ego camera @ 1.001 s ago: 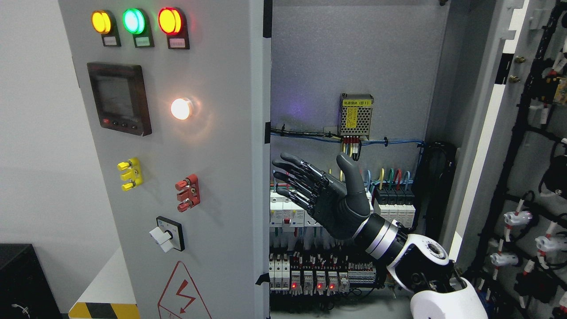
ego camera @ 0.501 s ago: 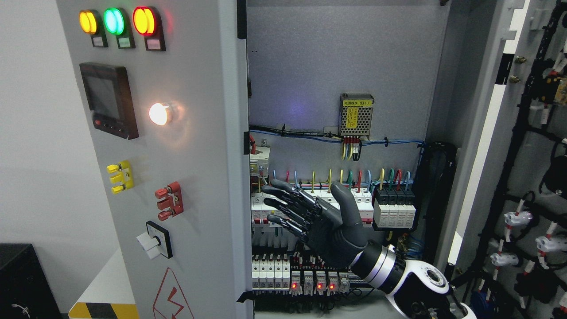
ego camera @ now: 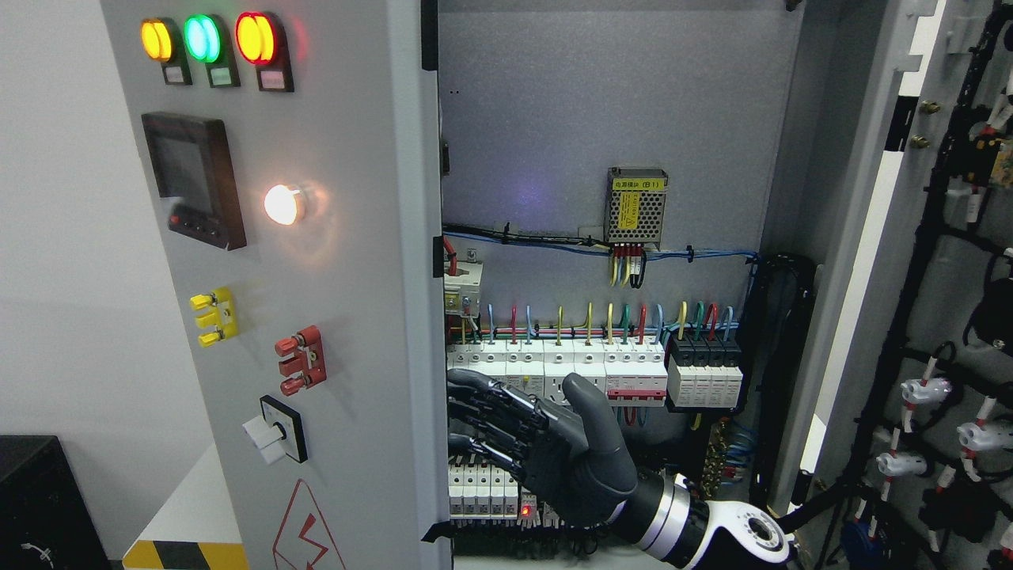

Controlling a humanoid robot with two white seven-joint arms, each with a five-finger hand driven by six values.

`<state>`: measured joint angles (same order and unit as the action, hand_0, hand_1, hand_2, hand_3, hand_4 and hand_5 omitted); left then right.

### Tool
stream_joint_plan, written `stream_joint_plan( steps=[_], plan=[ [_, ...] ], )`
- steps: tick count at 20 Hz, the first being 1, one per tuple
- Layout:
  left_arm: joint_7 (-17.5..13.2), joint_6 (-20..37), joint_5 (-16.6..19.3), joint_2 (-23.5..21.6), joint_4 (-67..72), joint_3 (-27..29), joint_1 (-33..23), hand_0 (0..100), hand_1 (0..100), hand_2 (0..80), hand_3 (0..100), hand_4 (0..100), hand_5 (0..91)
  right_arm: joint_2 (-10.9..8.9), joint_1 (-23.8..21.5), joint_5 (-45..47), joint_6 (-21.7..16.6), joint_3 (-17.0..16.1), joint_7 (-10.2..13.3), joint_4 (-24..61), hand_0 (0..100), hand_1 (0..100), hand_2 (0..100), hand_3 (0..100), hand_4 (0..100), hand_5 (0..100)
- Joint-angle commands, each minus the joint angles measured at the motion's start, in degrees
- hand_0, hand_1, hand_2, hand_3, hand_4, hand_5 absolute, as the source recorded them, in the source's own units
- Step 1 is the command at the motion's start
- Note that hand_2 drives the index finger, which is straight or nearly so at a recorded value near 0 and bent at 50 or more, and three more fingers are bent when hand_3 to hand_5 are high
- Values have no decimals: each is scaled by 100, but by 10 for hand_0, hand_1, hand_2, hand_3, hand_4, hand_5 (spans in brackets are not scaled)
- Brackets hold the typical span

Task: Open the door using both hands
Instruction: 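Pull the indicator-light door outward with the right hand, then withdraw the right hand down out of the cabinet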

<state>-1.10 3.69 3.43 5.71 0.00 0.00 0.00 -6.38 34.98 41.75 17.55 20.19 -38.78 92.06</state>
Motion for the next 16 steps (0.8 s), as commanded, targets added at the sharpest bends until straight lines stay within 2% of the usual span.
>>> stream_joint_plan(
  steps=[1,4,16],
  plan=[
    [31,0,0,0,132,79,-132,0,0,0,0,0,0,31,-175,0,12,504,-7,373,0,0,0,0,0,0],
    [31,0,0,0,132,79,-132,0,0,0,0,0,0,23,-246,0,12,705,-217,496,0,0,0,0,0,0],
    [23,0,0,0,132,79,-132,0,0,0,0,0,0,163,-333,-8,30,1321,-227,506,0,0,0,0,0,0]
  ],
)
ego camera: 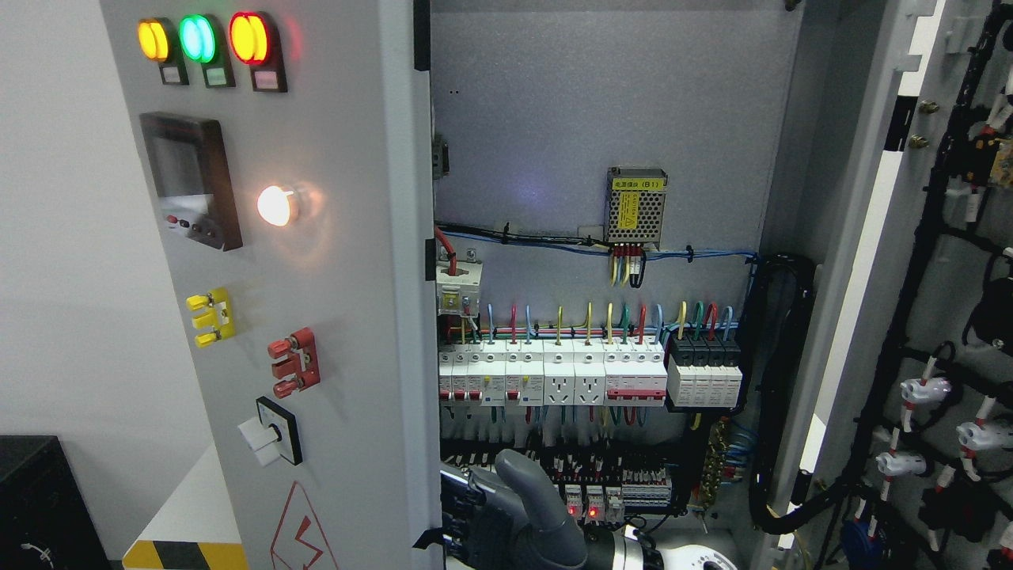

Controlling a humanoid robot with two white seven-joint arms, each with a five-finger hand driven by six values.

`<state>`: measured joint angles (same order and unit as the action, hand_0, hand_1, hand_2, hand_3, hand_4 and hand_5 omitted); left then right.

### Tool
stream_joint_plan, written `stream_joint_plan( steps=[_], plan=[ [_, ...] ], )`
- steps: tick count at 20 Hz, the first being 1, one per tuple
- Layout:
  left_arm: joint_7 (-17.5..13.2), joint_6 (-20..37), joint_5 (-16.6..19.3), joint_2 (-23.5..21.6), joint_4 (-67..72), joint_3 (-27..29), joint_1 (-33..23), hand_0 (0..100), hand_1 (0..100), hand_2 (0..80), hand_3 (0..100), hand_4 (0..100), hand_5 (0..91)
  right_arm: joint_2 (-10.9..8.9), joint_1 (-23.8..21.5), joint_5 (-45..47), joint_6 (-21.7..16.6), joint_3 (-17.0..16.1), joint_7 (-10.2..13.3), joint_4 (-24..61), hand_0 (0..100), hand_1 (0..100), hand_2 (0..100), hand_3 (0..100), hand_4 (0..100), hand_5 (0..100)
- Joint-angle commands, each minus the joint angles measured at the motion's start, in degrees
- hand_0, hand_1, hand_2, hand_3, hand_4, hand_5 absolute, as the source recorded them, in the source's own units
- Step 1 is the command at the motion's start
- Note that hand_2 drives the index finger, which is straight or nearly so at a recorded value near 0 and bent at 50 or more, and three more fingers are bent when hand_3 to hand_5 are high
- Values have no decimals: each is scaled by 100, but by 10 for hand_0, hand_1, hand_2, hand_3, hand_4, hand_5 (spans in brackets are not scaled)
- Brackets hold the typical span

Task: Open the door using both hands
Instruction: 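Withdraw the right hand down out of the cabinet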

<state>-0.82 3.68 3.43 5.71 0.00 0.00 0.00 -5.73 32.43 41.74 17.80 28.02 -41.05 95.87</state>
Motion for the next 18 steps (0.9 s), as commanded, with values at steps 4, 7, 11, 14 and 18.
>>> stream_joint_plan(
  steps=[4,7,11,14,18],
  plan=[
    [-6,1,0,0,132,79,-132,0,0,0,0,0,0,160,-227,-8,4,730,0,230,0,0,0,0,0,0],
    [3,1,0,0,132,79,-132,0,0,0,0,0,0,160,-351,-8,4,915,9,292,0,0,0,0,0,0],
    [3,1,0,0,132,79,-132,0,0,0,0,0,0,203,-369,-43,-5,1161,27,292,0,0,0,0,0,0],
    [3,1,0,0,123,79,-132,0,0,0,0,0,0,422,-342,-96,-5,1215,18,265,0,0,0,0,0,0],
    [2,1,0,0,132,79,-132,0,0,0,0,0,0,467,-325,-114,13,1241,35,187,0,0,0,0,0,0]
  ],
)
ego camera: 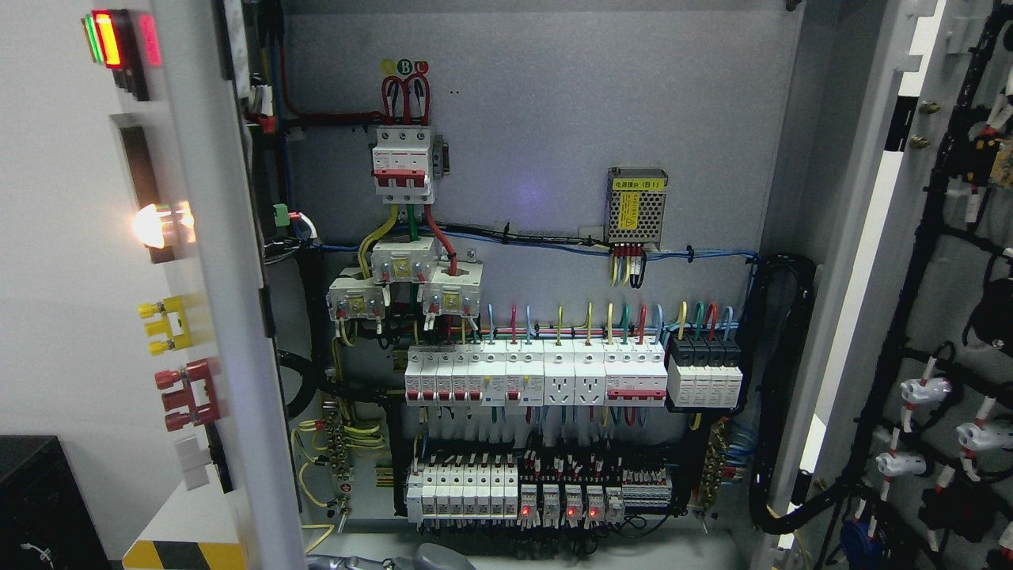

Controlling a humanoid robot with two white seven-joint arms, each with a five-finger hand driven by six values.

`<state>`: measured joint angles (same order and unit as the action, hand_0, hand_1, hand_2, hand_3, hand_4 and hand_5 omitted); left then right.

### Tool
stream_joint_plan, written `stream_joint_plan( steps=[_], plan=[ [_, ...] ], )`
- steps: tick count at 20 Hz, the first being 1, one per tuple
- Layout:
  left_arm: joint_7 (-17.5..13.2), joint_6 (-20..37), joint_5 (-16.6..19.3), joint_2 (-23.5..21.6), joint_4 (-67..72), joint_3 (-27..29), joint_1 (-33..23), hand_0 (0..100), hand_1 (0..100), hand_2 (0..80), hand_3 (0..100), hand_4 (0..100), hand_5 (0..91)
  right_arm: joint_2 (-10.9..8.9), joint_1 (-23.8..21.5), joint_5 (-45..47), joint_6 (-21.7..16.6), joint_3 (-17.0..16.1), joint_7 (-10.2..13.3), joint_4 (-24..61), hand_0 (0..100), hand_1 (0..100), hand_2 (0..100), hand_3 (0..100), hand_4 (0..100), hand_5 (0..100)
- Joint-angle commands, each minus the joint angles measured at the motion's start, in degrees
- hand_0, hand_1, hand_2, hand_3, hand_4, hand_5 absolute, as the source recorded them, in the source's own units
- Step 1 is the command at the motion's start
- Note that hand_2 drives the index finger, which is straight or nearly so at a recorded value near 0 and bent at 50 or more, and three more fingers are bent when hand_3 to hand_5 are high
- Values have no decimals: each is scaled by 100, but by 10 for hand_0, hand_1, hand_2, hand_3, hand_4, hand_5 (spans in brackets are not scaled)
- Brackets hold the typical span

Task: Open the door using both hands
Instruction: 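Withdraw the right hand down out of the cabinet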

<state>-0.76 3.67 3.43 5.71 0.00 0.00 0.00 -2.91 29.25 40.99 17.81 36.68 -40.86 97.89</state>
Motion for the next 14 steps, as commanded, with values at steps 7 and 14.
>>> stream_joint_plan(
  steps=[7,14],
  plan=[
    [-4,2,0,0,132,79,-132,0,0,0,0,0,0,343,151,-29,12,613,210,-207,0,0,0,0,0,0],
    [-4,2,0,0,132,79,-132,0,0,0,0,0,0,686,353,-38,12,613,281,-542,0,0,0,0,0,0]
  ],
)
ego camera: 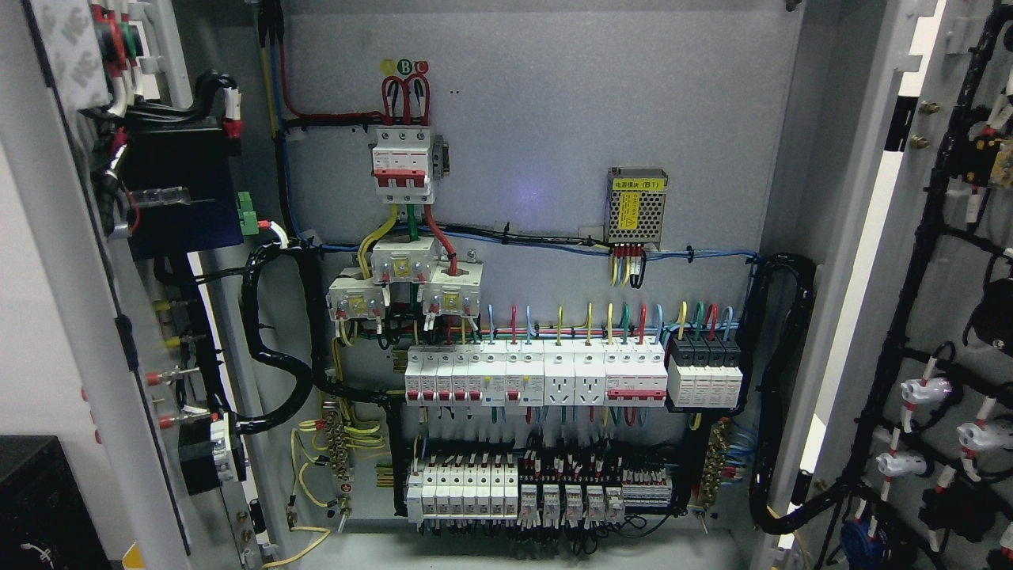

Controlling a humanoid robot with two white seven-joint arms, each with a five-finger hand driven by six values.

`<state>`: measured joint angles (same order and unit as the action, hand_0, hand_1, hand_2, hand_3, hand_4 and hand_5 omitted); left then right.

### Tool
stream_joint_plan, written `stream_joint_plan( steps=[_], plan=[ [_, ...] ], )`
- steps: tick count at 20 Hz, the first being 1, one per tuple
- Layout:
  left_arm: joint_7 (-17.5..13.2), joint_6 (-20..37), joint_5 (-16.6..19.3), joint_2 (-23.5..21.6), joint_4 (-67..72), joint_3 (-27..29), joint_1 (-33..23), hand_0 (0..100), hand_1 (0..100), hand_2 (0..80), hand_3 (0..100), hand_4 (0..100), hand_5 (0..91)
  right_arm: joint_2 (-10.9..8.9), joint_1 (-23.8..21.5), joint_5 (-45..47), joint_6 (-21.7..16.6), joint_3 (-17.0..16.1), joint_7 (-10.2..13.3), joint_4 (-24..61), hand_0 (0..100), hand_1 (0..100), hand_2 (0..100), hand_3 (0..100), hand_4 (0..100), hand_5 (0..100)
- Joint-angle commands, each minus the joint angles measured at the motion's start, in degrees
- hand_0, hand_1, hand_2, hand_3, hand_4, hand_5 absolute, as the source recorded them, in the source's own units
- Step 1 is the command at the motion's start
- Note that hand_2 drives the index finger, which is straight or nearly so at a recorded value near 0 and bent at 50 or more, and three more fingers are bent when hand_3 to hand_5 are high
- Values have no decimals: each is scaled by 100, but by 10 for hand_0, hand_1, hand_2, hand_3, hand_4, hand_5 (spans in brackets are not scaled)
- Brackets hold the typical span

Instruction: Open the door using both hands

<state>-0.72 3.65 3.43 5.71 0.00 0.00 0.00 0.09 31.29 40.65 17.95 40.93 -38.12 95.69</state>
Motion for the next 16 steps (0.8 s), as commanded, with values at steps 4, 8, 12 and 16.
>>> stream_joint_plan(
  steps=[4,8,12,16],
  plan=[
    [-7,4,0,0,132,79,-132,0,0,0,0,0,0,483,158,-101,-2,284,15,-314,0,0,0,0,0,0],
    [-7,4,0,0,132,79,-132,0,0,0,0,0,0,483,158,-207,7,319,6,-331,0,0,0,0,0,0],
    [-7,4,0,0,132,79,-132,0,0,0,0,0,0,475,149,-207,-11,293,15,-322,0,0,0,0,0,0],
    [-7,4,0,0,132,79,-132,0,0,0,0,0,0,247,97,-207,-28,92,15,-314,0,0,0,0,0,0]
  ],
)
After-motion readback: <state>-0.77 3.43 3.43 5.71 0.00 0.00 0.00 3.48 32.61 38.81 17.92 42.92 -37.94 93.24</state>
